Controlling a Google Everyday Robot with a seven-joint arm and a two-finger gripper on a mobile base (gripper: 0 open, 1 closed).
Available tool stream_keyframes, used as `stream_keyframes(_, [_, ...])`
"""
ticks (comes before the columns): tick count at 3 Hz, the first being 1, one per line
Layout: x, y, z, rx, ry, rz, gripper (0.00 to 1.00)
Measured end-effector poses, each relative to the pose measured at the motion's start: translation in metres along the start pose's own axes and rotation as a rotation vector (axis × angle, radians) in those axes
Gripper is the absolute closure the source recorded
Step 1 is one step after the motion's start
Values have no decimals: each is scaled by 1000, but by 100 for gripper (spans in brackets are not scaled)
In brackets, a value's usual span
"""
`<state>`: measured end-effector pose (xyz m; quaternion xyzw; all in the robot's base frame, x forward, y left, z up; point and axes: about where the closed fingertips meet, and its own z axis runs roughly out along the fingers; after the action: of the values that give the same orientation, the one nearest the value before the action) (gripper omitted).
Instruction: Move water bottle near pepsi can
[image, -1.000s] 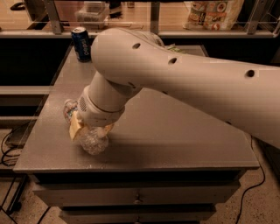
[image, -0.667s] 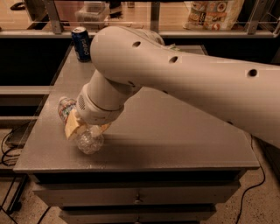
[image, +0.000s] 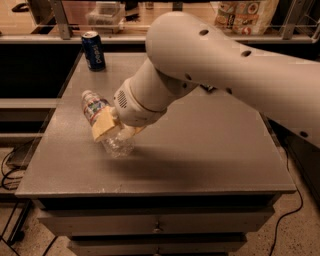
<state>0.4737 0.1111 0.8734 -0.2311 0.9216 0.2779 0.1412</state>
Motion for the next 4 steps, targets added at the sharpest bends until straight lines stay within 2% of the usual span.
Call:
stream_keyframes(1, [-8, -39, -15, -30, -9, 4, 100])
stream_keyframes(2, [-18, -83, -17, -84, -17, 12, 100])
stream_keyframes(3, [-18, -82, -17, -84, -17, 12, 100])
stream_keyframes(4, [-28, -88, -12, -97, -55, 63, 100])
